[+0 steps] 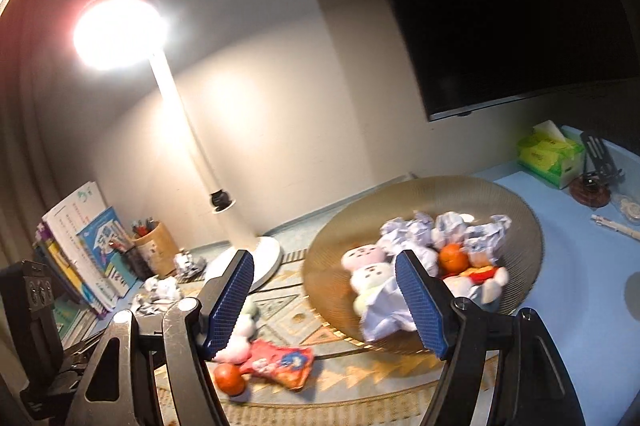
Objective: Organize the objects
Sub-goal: 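Move both tools back toward the paper balls near the pen holder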
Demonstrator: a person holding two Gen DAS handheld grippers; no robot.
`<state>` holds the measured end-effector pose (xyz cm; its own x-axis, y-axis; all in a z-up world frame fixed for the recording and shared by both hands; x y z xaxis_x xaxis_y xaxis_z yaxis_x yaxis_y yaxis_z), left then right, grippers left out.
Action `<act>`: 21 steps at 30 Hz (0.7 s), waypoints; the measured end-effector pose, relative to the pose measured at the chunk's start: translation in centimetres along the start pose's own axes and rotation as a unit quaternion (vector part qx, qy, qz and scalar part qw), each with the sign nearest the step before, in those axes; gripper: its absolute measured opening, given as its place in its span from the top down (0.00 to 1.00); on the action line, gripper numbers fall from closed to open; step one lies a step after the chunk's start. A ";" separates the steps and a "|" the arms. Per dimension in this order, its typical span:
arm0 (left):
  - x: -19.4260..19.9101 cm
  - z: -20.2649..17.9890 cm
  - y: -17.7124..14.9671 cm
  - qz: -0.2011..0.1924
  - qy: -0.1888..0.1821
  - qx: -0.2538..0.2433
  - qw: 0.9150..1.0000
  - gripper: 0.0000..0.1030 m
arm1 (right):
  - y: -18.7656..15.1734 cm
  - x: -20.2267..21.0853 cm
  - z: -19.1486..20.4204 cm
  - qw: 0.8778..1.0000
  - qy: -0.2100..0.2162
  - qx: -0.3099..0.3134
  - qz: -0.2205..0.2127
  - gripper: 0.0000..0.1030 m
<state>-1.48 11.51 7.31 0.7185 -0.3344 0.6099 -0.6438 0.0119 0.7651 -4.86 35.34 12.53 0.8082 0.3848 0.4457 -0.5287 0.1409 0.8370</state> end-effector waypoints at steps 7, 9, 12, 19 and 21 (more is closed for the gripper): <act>4.1 12.1 -3.5 -0.002 0.112 0.092 0.989 0.18 | -4.6 -2.3 8.3 0.995 0.067 0.035 0.062 0.30; 4.5 14.5 -4.2 -0.002 0.140 0.102 0.985 0.18 | -6.2 -3.4 9.9 0.992 0.081 0.039 0.083 0.30; 4.8 16.9 -5.3 0.000 0.151 0.119 0.981 0.18 | -8.4 -4.7 11.6 0.989 0.091 0.040 0.114 0.30; 4.1 17.8 -6.1 -0.005 0.139 0.139 0.980 0.18 | -11.3 -6.9 14.2 0.983 0.081 0.083 0.145 0.30; 3.9 17.5 -6.3 -0.003 0.153 0.130 0.980 0.18 | -12.0 -7.4 14.2 0.982 0.073 0.090 0.148 0.29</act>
<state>0.78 -6.34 1.30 0.7415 -0.0359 0.6700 -0.6567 -0.2435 0.7137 -0.79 17.84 3.65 0.5739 0.5131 0.6383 -0.6697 -0.1546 0.7264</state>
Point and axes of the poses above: each gripper's, at about its wrist camera, not at the fingertips, and x roughly against the way its jaws point, z to its left, y to its top, the point moved 5 cm from there along -x, roughly the way its jaws point, and after that the axes turned 5 degrees about z, right-handed, at the moved point
